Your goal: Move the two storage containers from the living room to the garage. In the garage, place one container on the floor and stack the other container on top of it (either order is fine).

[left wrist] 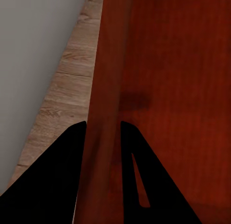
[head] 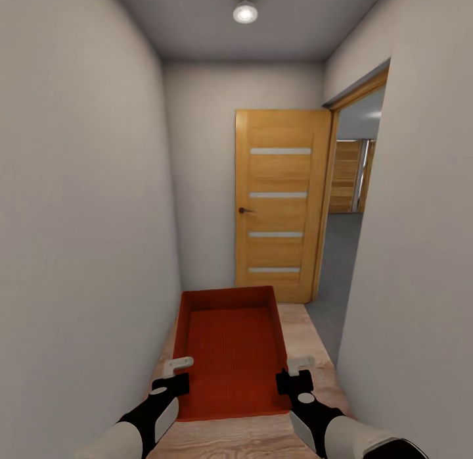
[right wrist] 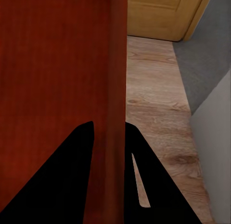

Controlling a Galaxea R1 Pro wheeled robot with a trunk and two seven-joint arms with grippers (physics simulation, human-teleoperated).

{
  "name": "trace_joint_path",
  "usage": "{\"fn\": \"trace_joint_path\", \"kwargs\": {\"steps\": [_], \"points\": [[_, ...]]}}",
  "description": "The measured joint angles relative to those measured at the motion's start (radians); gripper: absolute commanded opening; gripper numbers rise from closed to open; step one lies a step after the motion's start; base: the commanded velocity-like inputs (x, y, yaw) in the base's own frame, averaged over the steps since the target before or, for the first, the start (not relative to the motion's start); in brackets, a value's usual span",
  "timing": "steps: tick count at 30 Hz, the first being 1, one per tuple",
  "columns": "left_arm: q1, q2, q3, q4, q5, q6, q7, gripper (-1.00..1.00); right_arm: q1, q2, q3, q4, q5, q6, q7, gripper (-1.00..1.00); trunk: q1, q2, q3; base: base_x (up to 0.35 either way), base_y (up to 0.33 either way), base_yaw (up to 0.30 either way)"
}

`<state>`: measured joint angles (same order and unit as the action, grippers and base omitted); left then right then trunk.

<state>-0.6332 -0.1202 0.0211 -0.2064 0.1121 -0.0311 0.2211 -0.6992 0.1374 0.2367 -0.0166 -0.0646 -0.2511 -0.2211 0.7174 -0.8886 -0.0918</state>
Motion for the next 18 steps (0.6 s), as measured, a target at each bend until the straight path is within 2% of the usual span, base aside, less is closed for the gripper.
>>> {"fn": "trace_joint_path", "kwargs": {"steps": [18], "points": [[0.000,0.000,0.000,0.000,0.000,0.000,0.000,-1.00,0.000,0.000,0.001,0.000,-0.001,0.000,-0.001,-1.00,0.000,0.000,0.000,0.332,0.000,0.000]]}}
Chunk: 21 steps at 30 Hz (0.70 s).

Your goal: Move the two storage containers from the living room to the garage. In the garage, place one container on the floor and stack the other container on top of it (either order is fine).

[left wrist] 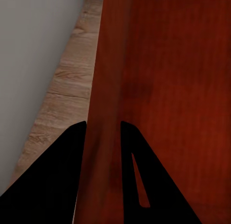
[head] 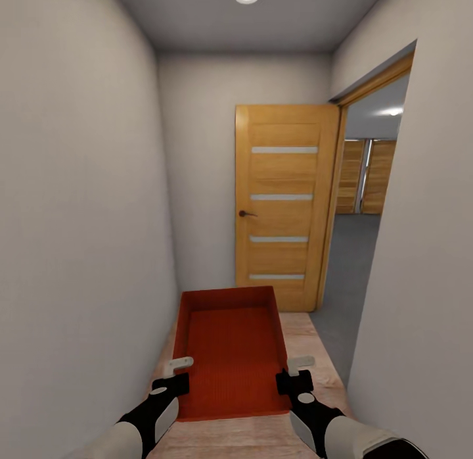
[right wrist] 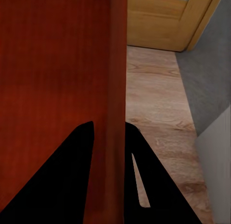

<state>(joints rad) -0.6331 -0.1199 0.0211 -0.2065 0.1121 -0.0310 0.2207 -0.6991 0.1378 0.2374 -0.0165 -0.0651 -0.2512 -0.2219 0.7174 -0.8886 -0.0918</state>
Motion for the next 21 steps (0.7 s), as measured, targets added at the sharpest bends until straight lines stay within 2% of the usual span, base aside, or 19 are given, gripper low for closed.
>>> {"fn": "trace_joint_path", "kwargs": {"steps": [21], "points": [[0.000,0.001,0.000,-0.001,0.000,-0.001,-0.001,-1.00,0.000,0.001,0.001,0.000,0.000,-0.001,-0.001,-1.00,0.000,0.000,0.000,0.332,0.000,0.000]]}}
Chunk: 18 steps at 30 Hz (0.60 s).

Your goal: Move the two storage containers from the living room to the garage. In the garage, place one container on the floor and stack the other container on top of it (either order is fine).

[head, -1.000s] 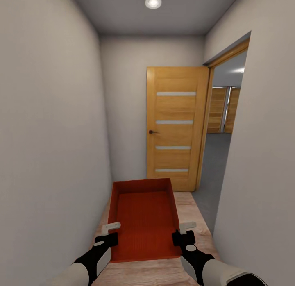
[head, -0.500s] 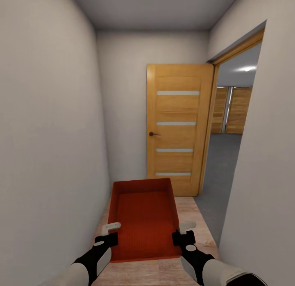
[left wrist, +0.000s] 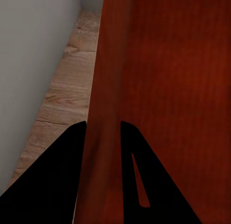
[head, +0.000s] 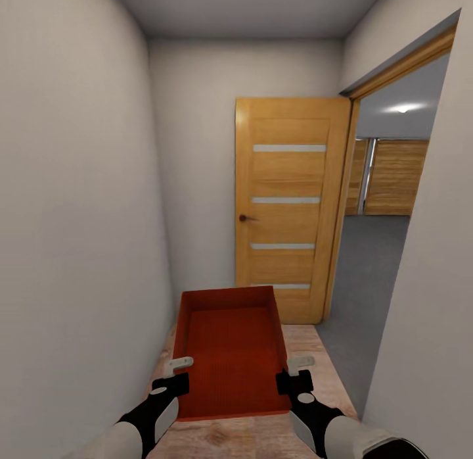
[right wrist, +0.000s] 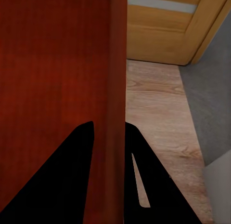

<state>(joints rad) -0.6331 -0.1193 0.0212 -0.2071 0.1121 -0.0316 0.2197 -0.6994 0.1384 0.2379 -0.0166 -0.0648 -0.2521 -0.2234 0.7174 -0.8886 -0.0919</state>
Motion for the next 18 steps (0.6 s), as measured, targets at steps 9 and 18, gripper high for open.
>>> {"fn": "trace_joint_path", "kwargs": {"steps": [9,18], "points": [[0.000,0.000,-0.001,0.000,0.000,0.001,-0.001,-1.00,0.000,0.000,-0.001,0.000,0.000,0.000,-0.001,-1.00,0.000,0.000,0.000,0.331,0.000,-0.167],[0.000,0.000,-0.001,0.000,0.000,0.001,-0.001,-1.00,0.000,0.000,-0.001,0.000,0.000,0.000,-0.001,-1.00,0.000,0.000,0.000,0.331,0.000,-0.278]]}}
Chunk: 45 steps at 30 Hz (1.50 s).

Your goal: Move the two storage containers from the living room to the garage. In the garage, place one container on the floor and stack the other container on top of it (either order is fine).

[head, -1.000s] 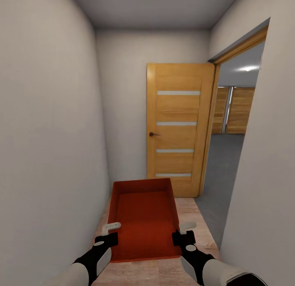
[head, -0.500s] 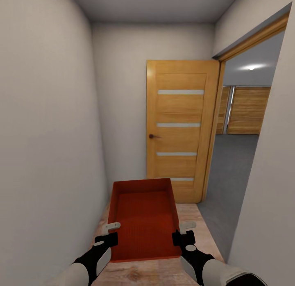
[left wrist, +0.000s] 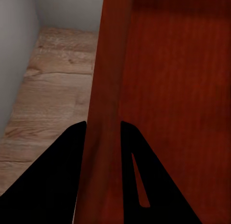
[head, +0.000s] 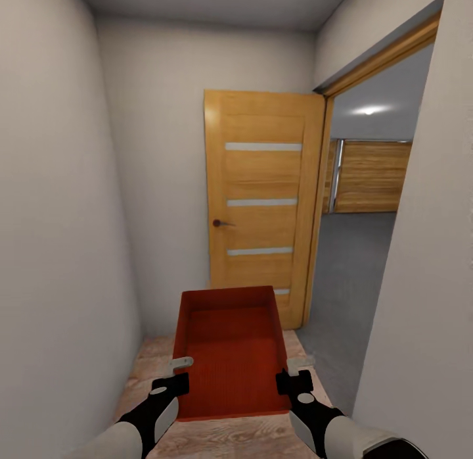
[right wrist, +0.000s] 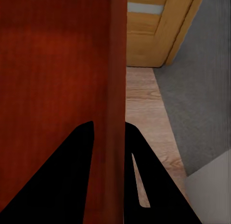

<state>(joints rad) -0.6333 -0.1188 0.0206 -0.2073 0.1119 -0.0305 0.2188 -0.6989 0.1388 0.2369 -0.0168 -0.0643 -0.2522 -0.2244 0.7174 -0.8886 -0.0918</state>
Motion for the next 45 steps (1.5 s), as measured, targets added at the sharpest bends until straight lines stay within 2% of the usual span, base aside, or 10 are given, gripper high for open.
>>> {"fn": "trace_joint_path", "kwargs": {"steps": [34,45], "points": [[0.000,0.000,-0.006,-0.009,0.001,0.010,0.003,-1.00,0.000,0.000,-0.006,0.000,-0.001,0.000,0.001,-1.00,0.000,0.000,0.000,0.331,0.116,-0.282],[0.000,0.000,-0.006,-0.010,0.000,0.011,0.003,-1.00,0.000,0.000,-0.007,0.000,-0.001,0.000,0.002,-1.00,0.000,0.000,0.001,0.331,0.152,-0.100]]}}
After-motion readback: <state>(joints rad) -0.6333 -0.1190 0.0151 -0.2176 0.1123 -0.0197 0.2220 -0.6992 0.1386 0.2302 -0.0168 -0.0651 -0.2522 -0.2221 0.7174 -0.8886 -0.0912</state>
